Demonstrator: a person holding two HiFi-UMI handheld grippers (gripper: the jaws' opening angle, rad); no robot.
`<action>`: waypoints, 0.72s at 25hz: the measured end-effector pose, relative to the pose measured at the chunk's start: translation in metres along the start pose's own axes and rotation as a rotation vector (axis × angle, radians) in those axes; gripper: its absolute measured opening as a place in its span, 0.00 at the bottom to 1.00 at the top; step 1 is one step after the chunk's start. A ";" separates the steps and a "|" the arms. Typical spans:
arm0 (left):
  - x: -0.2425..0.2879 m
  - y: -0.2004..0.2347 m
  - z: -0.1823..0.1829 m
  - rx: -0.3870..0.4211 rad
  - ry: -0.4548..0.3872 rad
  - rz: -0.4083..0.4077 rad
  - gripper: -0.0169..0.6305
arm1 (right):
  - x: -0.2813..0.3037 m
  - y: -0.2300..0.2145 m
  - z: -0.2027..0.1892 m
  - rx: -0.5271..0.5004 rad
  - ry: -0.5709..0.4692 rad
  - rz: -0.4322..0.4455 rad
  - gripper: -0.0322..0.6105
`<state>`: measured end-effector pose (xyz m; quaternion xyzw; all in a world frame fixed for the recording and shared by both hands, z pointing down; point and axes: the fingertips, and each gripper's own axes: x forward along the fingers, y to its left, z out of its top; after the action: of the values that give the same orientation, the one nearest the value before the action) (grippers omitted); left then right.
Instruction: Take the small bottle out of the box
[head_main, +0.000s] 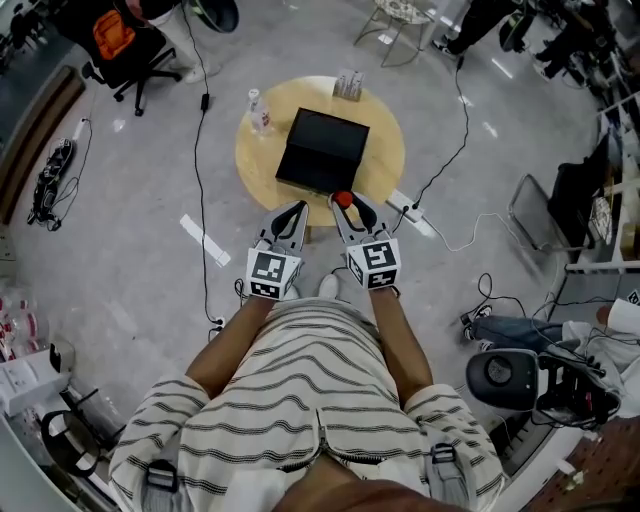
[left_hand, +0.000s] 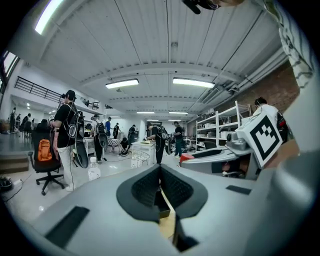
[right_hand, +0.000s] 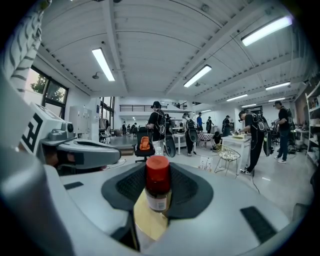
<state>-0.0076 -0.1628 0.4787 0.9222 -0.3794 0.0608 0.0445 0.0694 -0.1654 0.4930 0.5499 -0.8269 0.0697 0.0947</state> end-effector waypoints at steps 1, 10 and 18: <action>0.002 -0.002 0.000 0.000 0.000 -0.009 0.06 | -0.001 -0.001 0.000 0.001 -0.003 -0.005 0.28; 0.008 -0.002 0.000 -0.003 0.002 -0.033 0.06 | -0.009 -0.003 0.011 0.003 -0.033 -0.029 0.28; 0.006 -0.002 0.003 -0.021 0.001 -0.036 0.06 | -0.011 -0.003 0.015 0.010 -0.043 -0.034 0.28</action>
<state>-0.0016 -0.1662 0.4766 0.9283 -0.3635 0.0563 0.0552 0.0749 -0.1598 0.4761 0.5655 -0.8190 0.0607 0.0753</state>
